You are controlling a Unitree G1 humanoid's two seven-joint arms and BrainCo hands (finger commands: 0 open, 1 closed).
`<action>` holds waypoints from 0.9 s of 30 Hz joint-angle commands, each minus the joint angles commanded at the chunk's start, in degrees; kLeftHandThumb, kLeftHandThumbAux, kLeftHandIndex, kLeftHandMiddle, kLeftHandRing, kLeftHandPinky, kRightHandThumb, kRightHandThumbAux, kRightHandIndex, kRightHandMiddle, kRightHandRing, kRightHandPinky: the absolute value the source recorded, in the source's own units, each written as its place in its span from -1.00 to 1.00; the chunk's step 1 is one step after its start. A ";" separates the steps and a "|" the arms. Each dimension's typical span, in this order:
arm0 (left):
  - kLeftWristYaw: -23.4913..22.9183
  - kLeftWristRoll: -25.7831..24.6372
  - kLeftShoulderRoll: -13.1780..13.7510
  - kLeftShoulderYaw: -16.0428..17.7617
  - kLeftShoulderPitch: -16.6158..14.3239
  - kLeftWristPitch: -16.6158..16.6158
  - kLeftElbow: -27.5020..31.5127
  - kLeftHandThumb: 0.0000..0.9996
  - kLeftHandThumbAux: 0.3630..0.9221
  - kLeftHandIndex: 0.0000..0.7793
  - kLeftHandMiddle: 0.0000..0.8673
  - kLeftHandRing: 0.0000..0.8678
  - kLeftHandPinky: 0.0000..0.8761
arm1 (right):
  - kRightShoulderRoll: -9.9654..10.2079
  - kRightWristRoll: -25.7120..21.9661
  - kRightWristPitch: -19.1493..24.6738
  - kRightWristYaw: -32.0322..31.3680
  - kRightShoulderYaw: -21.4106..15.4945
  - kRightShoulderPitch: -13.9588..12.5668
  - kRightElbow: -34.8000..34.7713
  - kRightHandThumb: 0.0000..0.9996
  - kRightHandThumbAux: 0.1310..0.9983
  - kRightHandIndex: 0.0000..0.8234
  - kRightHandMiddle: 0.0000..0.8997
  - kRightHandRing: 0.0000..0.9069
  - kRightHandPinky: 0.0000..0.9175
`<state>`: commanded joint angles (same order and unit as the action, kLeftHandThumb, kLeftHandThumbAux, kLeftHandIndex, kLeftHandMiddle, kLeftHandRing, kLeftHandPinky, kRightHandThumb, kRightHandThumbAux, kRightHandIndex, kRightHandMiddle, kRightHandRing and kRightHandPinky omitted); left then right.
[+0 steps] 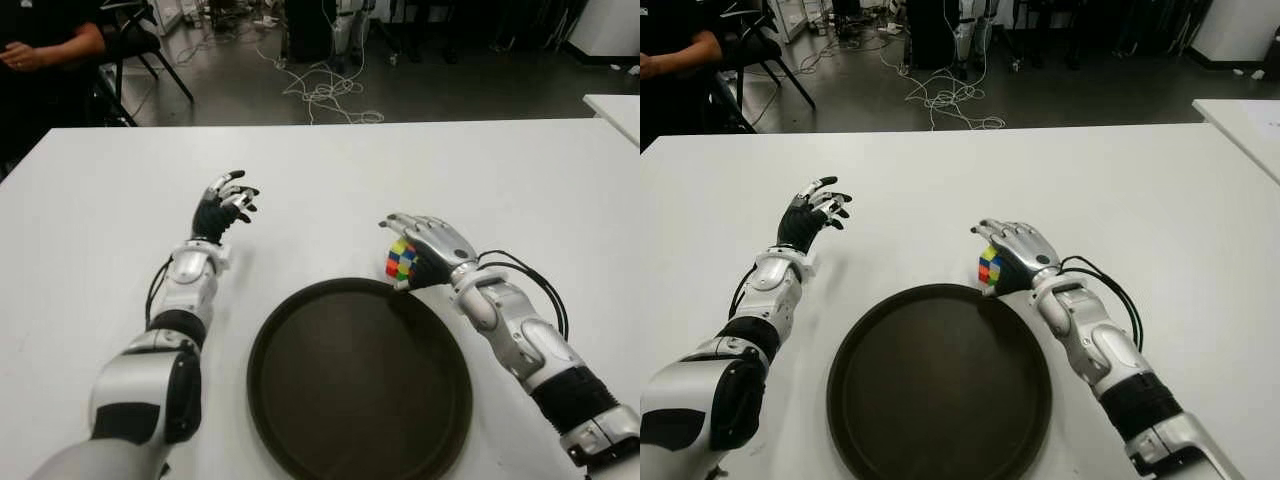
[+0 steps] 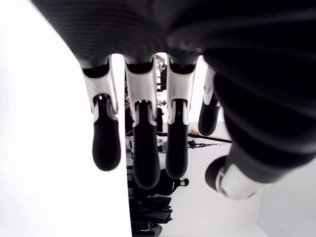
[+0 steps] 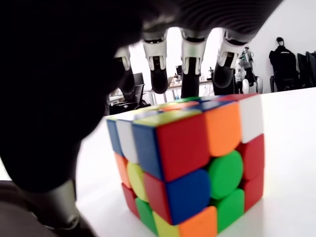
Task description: Pick up the Rubik's Cube and put it in the plate
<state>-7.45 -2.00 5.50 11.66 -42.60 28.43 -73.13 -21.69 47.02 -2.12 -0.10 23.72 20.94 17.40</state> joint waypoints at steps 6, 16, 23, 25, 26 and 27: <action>-0.41 0.04 0.16 -0.01 -0.02 0.02 0.03 -0.73 0.19 -0.44 0.00 0.18 0.30 | -0.36 -0.37 0.23 0.59 -0.62 0.28 0.44 -1.00 0.51 -0.74 -0.69 -0.67 -0.73; -0.90 0.15 0.40 0.02 -0.03 -0.03 -0.08 -0.74 0.24 -0.41 0.01 0.18 0.31 | -0.16 -0.63 2.29 4.13 -2.54 1.75 3.91 -1.00 0.52 -0.73 -0.69 -0.67 -0.74; -0.83 0.24 0.37 0.02 0.04 0.33 -0.04 -0.74 0.22 -0.38 0.01 0.18 0.31 | 0.07 -0.97 2.84 6.05 -2.91 2.13 5.08 -1.00 0.51 -0.70 -0.68 -0.66 -0.74; -0.71 0.23 0.31 0.08 0.04 0.37 -0.03 -0.73 0.22 -0.39 0.01 0.18 0.31 | 0.19 -1.37 2.72 6.90 -3.25 2.28 5.69 -1.00 0.52 -0.69 -0.67 -0.65 -0.72; -0.68 0.23 0.30 0.10 0.03 0.36 -0.04 -0.72 0.22 -0.39 0.00 0.18 0.31 | 0.19 -1.52 2.63 7.14 -3.34 2.36 5.93 -1.00 0.52 -0.69 -0.67 -0.64 -0.70; -0.64 0.25 0.30 0.10 0.02 0.34 -0.04 -0.71 0.21 -0.40 -0.01 0.17 0.31 | 0.15 -1.68 2.51 7.35 -3.44 2.48 6.25 -1.00 0.52 -0.69 -0.67 -0.64 -0.69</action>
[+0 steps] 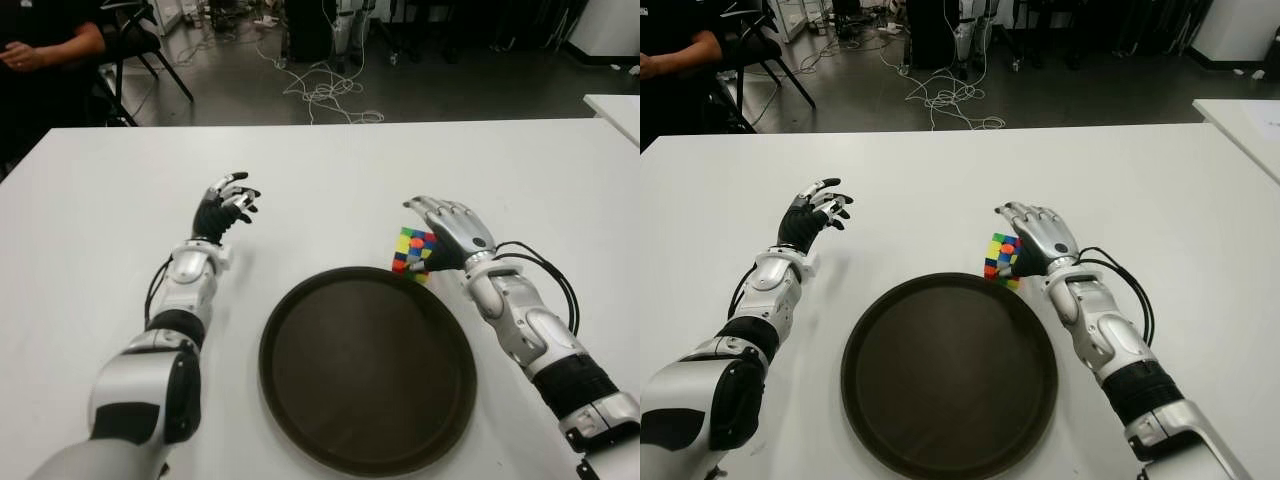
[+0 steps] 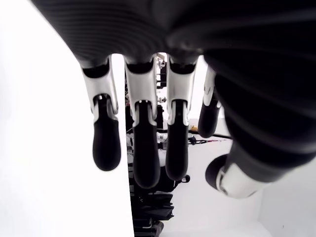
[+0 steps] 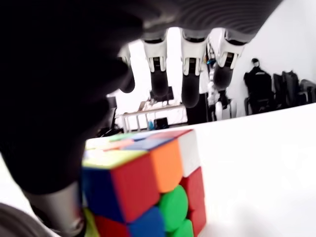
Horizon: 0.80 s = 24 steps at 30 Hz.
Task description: Pick up the Rubik's Cube and put it in the plate
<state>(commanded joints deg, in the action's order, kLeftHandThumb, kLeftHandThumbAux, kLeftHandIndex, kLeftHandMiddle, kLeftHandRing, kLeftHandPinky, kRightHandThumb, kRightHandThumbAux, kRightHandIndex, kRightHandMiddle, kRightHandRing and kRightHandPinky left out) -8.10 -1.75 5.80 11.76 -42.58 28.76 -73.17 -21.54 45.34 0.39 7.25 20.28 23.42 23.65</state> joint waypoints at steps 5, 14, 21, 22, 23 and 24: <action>0.07 0.02 -0.05 0.03 -0.05 -0.03 -0.03 -0.71 0.19 -0.40 -0.02 0.16 0.29 | -0.07 -0.24 -0.12 0.73 -0.09 0.43 1.18 -1.00 0.52 -0.69 -0.66 -0.63 -0.71; 0.46 0.34 -0.11 -0.15 -0.06 0.00 -0.08 -0.75 0.15 -0.42 -0.03 0.16 0.30 | 0.30 -0.49 1.53 0.15 -0.22 0.89 1.81 -1.00 0.53 -0.69 -0.67 -0.67 -0.77; 0.72 0.57 -0.09 -0.33 -0.07 0.11 -0.10 -0.74 0.10 -0.41 -0.02 0.16 0.29 | 0.46 -0.65 2.87 -0.20 -0.28 1.15 2.20 -1.00 0.51 -0.69 -0.67 -0.68 -0.81; 0.68 0.50 -0.10 -0.29 -0.09 0.10 -0.10 -0.73 0.11 -0.41 -0.02 0.16 0.30 | 0.55 -0.60 3.25 -0.15 -0.30 1.22 2.36 -1.00 0.51 -0.69 -0.67 -0.68 -0.81; 0.65 0.44 -0.11 -0.27 -0.10 0.09 -0.10 -0.73 0.14 -0.41 -0.02 0.17 0.30 | 0.62 -0.56 3.53 -0.11 -0.31 1.27 2.47 -1.00 0.50 -0.69 -0.67 -0.68 -0.80; 0.62 0.40 -0.12 -0.24 -0.11 0.09 -0.10 -0.72 0.16 -0.41 -0.01 0.17 0.30 | 0.69 -0.53 3.80 -0.09 -0.32 1.32 2.54 -1.00 0.50 -0.68 -0.67 -0.68 -0.80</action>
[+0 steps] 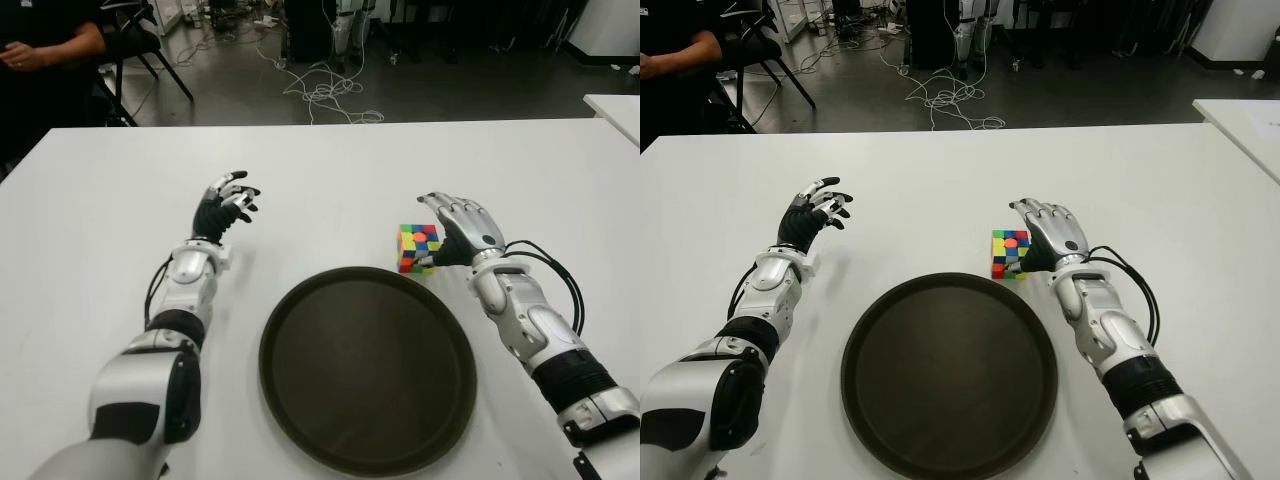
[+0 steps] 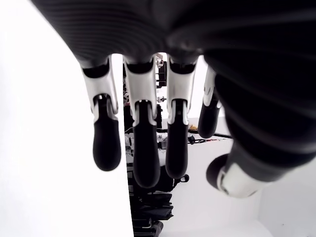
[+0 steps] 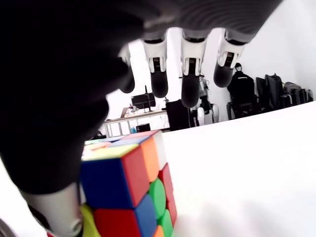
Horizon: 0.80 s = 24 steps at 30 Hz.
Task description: Pick up the Rubik's Cube and put it in the plate
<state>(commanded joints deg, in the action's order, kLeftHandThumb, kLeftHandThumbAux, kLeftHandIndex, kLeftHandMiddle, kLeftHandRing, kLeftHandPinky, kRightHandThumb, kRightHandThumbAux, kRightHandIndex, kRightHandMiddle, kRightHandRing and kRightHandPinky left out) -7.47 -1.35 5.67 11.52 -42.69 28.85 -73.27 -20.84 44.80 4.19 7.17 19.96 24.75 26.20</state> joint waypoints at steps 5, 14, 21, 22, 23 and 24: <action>0.20 -0.01 -0.02 0.00 -0.05 -0.28 0.00 -0.71 0.21 -0.43 -0.04 0.17 0.29 | 0.36 -0.22 0.85 0.12 -0.15 0.23 0.44 -1.00 0.48 -0.69 -0.67 -0.67 -0.79; -0.17 0.17 0.08 -0.31 -0.04 -0.11 0.02 -0.72 0.18 -0.42 -0.03 0.16 0.27 | 0.35 -1.13 0.98 -0.19 -0.06 0.38 0.66 -1.00 0.48 -0.67 -0.65 -0.66 -0.75; -0.53 -0.28 -0.12 -0.09 -0.07 -0.20 0.15 -0.74 0.24 -0.42 0.00 0.18 0.31 | -0.01 -1.37 1.11 -1.54 0.18 0.46 0.34 -1.00 0.47 -0.67 -0.65 -0.67 -0.75; -0.59 -0.35 -0.17 -0.04 -0.06 -0.19 0.19 -0.74 0.24 -0.41 0.00 0.19 0.31 | 0.02 -1.40 1.13 -1.70 0.18 0.51 0.45 -1.00 0.47 -0.67 -0.65 -0.67 -0.76; -0.64 -0.44 -0.24 0.01 -0.05 -0.17 0.23 -0.74 0.25 -0.41 0.01 0.19 0.31 | -0.02 -1.48 0.88 -1.78 0.20 0.55 0.65 -1.00 0.47 -0.67 -0.65 -0.67 -0.76; -0.66 -0.48 -0.27 0.04 -0.04 -0.15 0.26 -0.74 0.23 -0.41 0.02 0.19 0.31 | -0.06 -1.52 0.68 -1.80 0.21 0.58 0.79 -1.00 0.48 -0.67 -0.66 -0.67 -0.77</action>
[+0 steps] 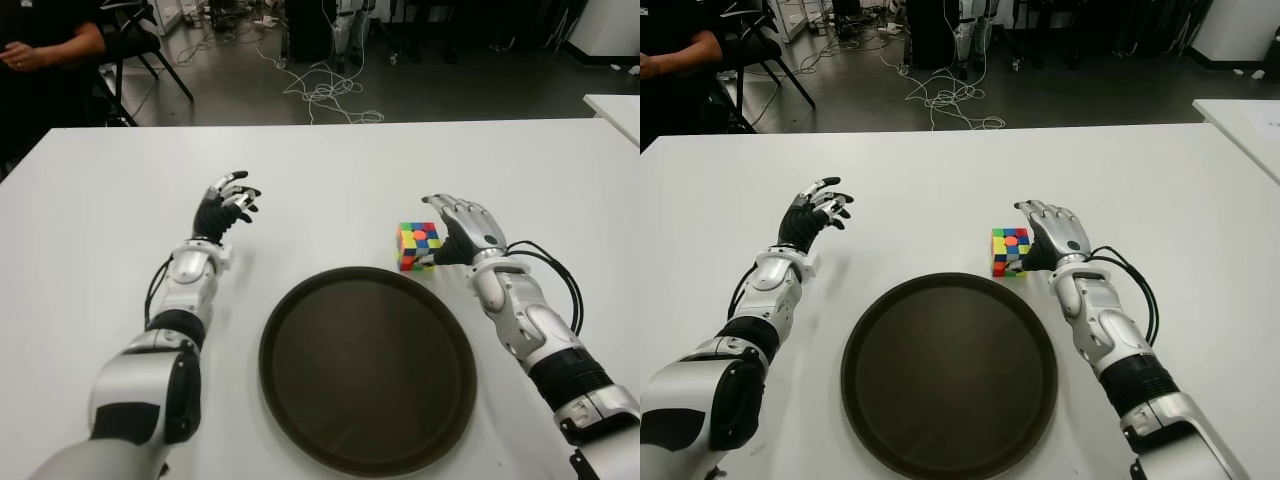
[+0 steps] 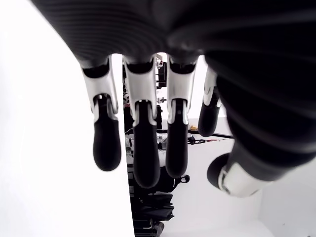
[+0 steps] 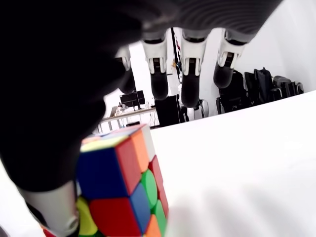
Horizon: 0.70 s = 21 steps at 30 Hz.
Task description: Pick up the Rubik's Cube and put it in the plate
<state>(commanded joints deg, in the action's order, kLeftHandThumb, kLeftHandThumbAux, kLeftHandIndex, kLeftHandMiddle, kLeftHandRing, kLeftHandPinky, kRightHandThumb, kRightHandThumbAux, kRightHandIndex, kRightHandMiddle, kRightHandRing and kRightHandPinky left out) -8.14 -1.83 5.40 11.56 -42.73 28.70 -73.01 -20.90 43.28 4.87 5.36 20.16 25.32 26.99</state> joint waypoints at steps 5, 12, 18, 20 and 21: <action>0.27 0.06 -0.09 -0.06 0.05 0.15 0.09 -0.74 0.16 -0.38 0.00 0.18 0.29 | -0.10 -0.17 -1.39 0.82 0.14 0.18 1.15 -1.00 0.48 -0.68 -0.66 -0.66 -0.75; 0.62 0.53 -0.07 -0.46 0.17 0.57 0.17 -0.74 0.15 -0.37 0.01 0.18 0.30 | 0.02 -0.07 -2.50 1.19 0.61 0.64 3.02 -1.00 0.47 -0.69 -0.67 -0.66 -0.75; 0.90 0.63 -0.05 -0.61 0.11 0.47 0.17 -0.76 0.16 -0.39 -0.01 0.18 0.29 | 0.33 0.06 -2.69 0.68 1.24 1.14 3.96 -1.00 0.46 -0.70 -0.68 -0.68 -0.76; 0.97 0.63 -0.04 -0.65 0.09 0.32 0.14 -0.76 0.16 -0.40 -0.03 0.17 0.27 | 0.30 0.00 -2.94 0.60 1.47 1.15 3.98 -1.00 0.44 -0.70 -0.67 -0.68 -0.75; 1.00 0.63 -0.03 -0.68 0.07 0.25 0.13 -0.75 0.14 -0.40 -0.04 0.16 0.28 | 0.27 -0.03 -3.13 0.64 1.58 1.15 4.02 -1.00 0.43 -0.70 -0.67 -0.67 -0.74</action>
<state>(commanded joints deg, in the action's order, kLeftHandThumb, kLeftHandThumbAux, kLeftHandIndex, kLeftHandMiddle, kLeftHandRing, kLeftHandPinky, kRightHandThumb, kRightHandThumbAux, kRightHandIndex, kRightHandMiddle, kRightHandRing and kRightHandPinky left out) -7.14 -1.20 5.37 10.89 -42.66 28.95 -72.88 -20.63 43.25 1.74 6.01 21.74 26.47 31.01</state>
